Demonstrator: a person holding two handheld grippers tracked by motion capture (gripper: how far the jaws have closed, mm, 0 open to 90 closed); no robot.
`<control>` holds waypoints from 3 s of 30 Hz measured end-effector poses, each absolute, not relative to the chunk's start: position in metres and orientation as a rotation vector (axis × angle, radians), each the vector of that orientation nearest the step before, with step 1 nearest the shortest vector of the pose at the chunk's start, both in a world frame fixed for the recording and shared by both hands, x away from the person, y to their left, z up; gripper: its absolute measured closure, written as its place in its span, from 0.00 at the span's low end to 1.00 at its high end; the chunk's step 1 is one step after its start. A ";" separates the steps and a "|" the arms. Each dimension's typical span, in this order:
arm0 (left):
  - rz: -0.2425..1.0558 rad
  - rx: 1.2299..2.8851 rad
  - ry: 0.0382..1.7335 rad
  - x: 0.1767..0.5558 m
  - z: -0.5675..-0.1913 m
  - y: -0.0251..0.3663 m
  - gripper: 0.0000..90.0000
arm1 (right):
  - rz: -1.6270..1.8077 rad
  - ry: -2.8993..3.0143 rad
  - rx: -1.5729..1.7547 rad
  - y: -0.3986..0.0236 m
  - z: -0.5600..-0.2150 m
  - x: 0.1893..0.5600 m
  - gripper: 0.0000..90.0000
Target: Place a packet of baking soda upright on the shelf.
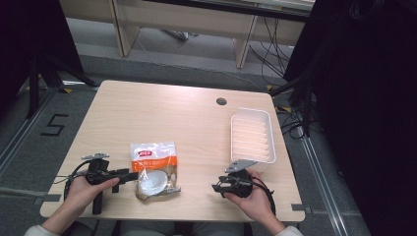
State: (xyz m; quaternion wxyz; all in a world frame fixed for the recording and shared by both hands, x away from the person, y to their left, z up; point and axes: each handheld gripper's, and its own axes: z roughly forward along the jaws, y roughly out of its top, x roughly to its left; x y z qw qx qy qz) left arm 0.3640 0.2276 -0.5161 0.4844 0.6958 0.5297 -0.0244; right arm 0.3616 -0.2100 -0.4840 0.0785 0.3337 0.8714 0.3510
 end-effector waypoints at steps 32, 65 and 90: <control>-0.216 1.598 1.354 0.402 -0.529 0.210 0.56 | 1.049 2.630 1.005 -0.200 -0.489 0.358 0.60; -0.091 1.659 1.068 0.386 -0.504 0.205 0.99 | 0.975 2.660 0.964 -0.201 -0.487 0.359 0.61; 0.046 1.662 0.806 0.355 -0.472 0.185 0.99 | 0.919 2.707 0.480 -0.154 -0.387 0.396 0.49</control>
